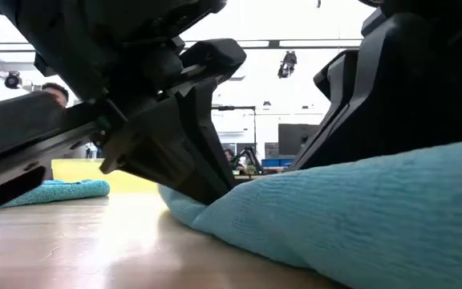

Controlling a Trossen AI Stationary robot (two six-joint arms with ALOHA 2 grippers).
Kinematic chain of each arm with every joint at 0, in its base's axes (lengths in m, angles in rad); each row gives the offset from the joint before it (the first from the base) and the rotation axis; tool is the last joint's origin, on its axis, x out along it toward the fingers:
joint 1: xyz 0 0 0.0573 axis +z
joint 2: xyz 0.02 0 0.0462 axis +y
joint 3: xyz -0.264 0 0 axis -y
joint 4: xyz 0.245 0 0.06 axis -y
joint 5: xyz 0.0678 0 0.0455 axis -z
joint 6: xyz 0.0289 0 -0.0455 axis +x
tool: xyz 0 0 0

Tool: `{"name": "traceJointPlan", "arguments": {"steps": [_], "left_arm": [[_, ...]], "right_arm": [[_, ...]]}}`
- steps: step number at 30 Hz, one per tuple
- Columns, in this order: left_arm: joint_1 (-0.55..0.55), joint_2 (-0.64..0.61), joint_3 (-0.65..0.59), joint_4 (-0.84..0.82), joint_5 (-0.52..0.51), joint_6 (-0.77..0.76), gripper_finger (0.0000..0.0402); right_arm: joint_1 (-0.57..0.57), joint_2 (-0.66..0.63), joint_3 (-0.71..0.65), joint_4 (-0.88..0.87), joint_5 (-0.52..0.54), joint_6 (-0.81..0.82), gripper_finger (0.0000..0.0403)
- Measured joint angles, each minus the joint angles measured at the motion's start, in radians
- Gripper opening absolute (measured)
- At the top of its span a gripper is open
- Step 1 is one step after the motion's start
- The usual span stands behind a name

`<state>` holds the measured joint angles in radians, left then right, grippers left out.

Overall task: Roll microfiber towels into tight, uniform cylinder then place into a basket
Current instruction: Roll the right light blue towel

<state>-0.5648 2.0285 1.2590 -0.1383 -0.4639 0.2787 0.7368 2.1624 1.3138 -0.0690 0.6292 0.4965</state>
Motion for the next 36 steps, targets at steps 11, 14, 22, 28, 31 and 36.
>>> {"name": "traceJointPlan", "arguments": {"steps": [11,14,22,28,31,36], "left_arm": [[-0.002,-0.004,0.0,0.005,-0.013,0.0,0.0001],[-0.002,-0.005,-0.001,0.006,-0.013,0.0,0.0001],[-0.002,-0.005,-0.004,-0.009,0.014,-0.001,0.0003],[-0.001,-0.004,-0.006,-0.018,0.075,0.013,0.0064],[-0.002,-0.003,-0.007,-0.011,0.022,0.015,0.0107],[-0.005,-0.004,-0.007,-0.006,-0.065,0.015,0.0157]], "right_arm": [[0.0,0.0,-0.013,0.001,-0.003,0.02,0.0013],[0.0,0.0,-0.013,0.001,-0.003,0.02,0.0013],[0.0,0.0,-0.023,0.002,-0.003,0.029,0.0013],[0.0,0.0,-0.031,0.005,-0.001,0.052,0.0013],[0.001,0.0,-0.033,0.006,-0.001,0.054,0.0013],[0.001,0.0,-0.036,0.009,-0.001,0.054,0.0013]]}}
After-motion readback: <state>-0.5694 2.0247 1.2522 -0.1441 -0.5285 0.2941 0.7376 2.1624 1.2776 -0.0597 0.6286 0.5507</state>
